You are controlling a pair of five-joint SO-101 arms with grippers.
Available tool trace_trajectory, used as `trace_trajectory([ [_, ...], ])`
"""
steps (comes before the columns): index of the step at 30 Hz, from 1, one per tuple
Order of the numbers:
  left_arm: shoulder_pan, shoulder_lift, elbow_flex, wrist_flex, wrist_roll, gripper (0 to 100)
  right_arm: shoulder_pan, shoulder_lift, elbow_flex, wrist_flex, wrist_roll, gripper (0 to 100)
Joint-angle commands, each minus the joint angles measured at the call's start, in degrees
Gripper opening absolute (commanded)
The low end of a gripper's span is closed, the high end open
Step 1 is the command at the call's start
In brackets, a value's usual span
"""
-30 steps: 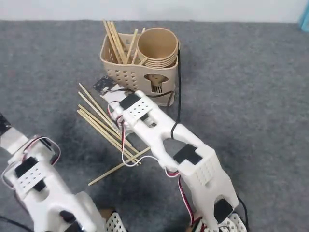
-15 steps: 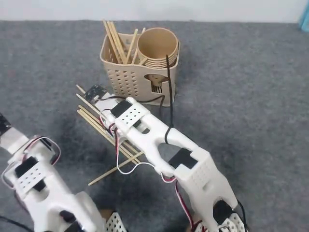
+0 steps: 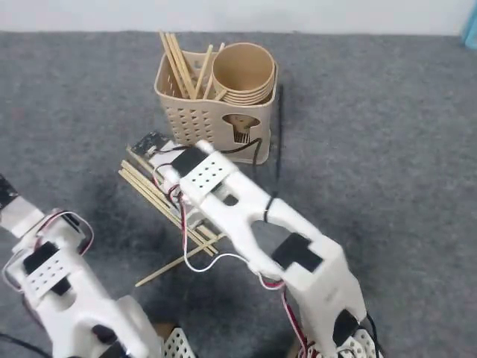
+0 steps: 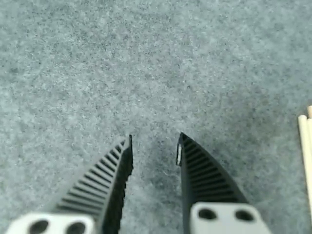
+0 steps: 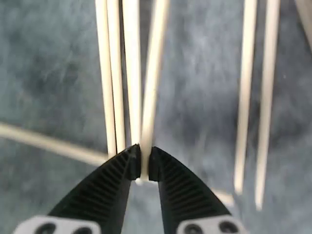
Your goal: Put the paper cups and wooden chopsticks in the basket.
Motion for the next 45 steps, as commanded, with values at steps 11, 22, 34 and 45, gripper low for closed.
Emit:
trace_trajectory([
  [11, 0.53, -1.23, 0.31, -1.58, -0.7, 14, 12.79, -37.58, 19.25, 18.07, 9.23, 0.8],
  [22, 0.53, -1.23, 0.31, -1.58, -0.7, 14, 44.09, -73.36, 61.98, 15.96, 39.38, 0.8],
  [34, 0.53, -1.23, 0.31, -1.58, -0.7, 14, 80.84, -75.3, 71.38, -4.88, 55.38, 0.8],
  [45, 0.44, -1.23, 0.31, -1.58, -0.7, 14, 85.05, -70.2, 77.63, -15.52, 53.89, 23.2],
])
